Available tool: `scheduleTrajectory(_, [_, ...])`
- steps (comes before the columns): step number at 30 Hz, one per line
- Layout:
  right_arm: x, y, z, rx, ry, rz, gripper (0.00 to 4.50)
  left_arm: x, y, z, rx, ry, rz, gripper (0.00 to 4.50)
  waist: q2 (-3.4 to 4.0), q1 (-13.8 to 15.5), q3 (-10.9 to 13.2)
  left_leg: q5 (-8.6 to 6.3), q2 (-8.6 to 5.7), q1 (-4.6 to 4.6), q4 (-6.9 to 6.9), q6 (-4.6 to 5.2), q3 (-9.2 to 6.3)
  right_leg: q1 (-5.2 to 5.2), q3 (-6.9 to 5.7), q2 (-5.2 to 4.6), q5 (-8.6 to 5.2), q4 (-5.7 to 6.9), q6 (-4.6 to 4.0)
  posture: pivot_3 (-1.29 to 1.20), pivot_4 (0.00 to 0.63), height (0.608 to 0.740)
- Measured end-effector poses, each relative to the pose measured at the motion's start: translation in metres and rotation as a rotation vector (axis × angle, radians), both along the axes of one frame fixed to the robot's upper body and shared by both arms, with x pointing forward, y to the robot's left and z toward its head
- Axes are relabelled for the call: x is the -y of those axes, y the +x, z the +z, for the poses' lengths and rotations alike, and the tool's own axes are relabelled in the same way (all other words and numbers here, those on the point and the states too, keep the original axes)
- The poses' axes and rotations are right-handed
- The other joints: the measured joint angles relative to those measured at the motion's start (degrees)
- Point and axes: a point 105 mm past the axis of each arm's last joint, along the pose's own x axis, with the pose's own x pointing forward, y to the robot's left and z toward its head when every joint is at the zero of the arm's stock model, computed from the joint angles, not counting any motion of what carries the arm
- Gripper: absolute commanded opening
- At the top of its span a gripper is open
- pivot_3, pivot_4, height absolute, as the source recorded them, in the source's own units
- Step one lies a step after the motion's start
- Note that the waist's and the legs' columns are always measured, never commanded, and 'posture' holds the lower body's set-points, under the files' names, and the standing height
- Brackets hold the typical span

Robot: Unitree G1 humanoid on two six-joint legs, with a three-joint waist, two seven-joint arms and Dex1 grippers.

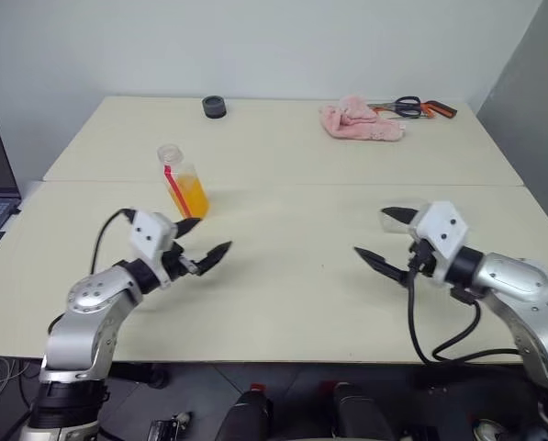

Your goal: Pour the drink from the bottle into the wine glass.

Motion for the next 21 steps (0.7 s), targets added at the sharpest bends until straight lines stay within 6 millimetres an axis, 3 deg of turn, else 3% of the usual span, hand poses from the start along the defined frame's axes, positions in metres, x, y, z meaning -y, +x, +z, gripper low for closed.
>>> scheduleTrajectory(6, [0.071,0.029,-0.025,0.115,-0.421,-0.175,4.5,0.043,-0.006,0.021,0.02,0.056,-0.294,4.46,0.01,-0.25,0.01,0.01,0.04,0.22,-0.04,-0.02,0.22,0.16,0.05,0.04,0.0,0.03,-0.01,0.0,0.15,0.74])
scheduleTrajectory(9, [0.089,0.045,-0.035,0.19,-0.603,-0.216,4.5,0.054,-0.005,0.027,0.029,0.063,-0.357,4.46,0.08,-0.84,0.05,0.11,0.09,0.29,-0.06,-0.2,0.37,0.18,0.16,0.04,0.0,0.04,-0.01,0.0,0.15,0.74])
scheduleTrajectory(15, [0.088,0.077,-0.041,0.317,-0.762,-0.225,4.5,0.074,-0.007,0.023,0.01,0.054,-0.46,4.46,0.1,-0.85,0.06,0.12,0.14,0.35,-0.06,-0.22,0.6,0.19,0.25,0.06,0.0,0.03,-0.01,0.0,0.15,0.74])
scheduleTrajectory(21, [0.087,0.103,-0.048,0.391,-0.86,-0.249,4.5,0.077,-0.004,0.019,0.017,0.043,-0.472,4.46,0.11,-0.73,0.06,0.13,0.05,0.33,-0.04,-0.23,0.64,0.18,0.31,0.06,0.0,0.02,-0.02,0.0,0.15,0.74])
